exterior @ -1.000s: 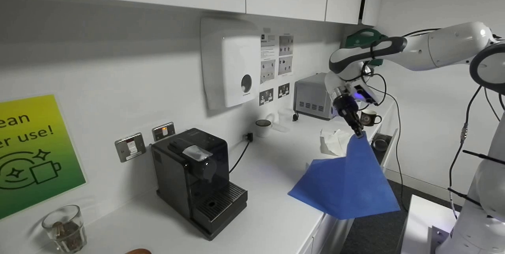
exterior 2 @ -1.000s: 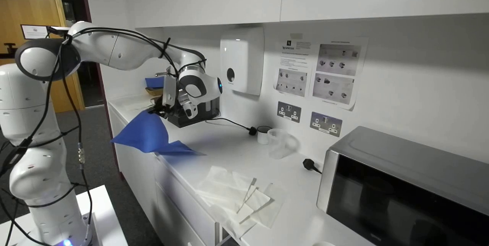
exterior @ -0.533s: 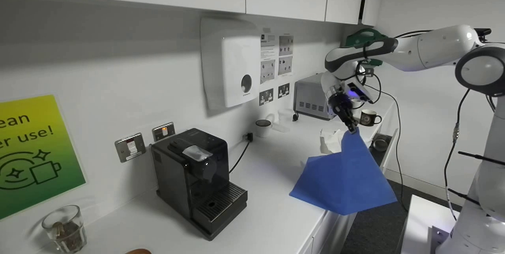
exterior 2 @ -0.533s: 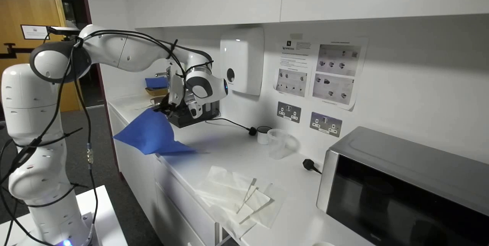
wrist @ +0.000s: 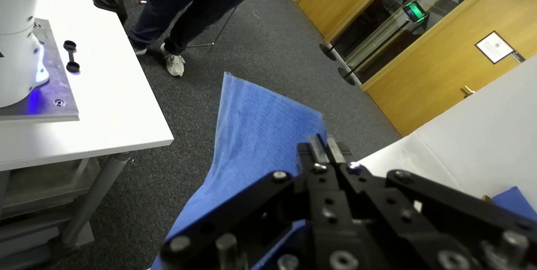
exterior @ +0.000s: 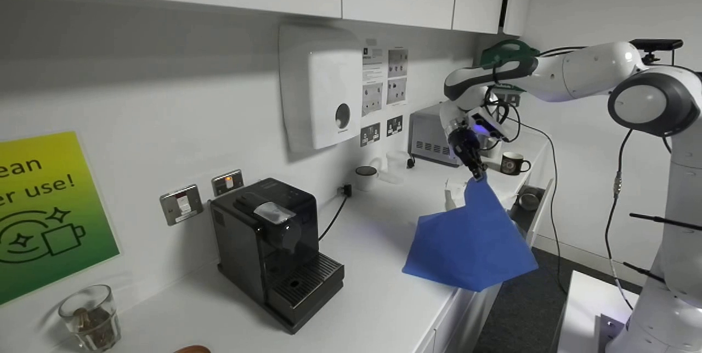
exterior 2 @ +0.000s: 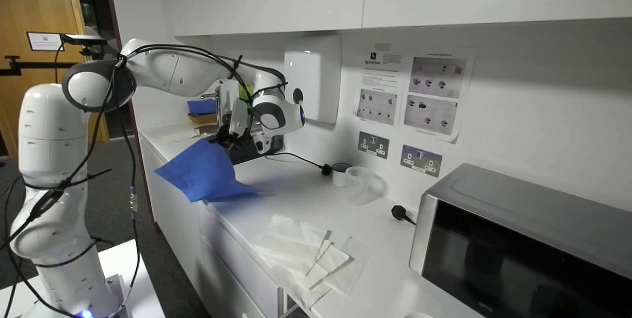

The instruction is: Fold the blue cloth

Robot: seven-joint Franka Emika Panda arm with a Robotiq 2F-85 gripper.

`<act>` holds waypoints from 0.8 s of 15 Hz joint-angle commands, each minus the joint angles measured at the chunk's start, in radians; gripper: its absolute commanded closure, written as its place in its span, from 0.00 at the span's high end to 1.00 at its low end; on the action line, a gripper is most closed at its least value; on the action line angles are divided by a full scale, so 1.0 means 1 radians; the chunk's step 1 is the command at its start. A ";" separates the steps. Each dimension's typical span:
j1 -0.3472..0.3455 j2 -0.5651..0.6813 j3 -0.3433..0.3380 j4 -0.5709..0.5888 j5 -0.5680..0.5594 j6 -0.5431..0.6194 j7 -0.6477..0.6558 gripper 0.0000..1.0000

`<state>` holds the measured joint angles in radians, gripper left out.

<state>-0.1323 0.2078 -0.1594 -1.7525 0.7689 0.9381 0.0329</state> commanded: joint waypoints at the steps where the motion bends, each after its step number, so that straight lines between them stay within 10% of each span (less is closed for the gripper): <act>1: -0.020 0.045 -0.003 0.074 0.037 -0.052 0.056 0.00; 12: -0.037 0.149 -0.007 0.203 0.083 -0.058 0.160 0.00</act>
<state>-0.1489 0.3144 -0.1676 -1.6196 0.8168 0.9369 0.1378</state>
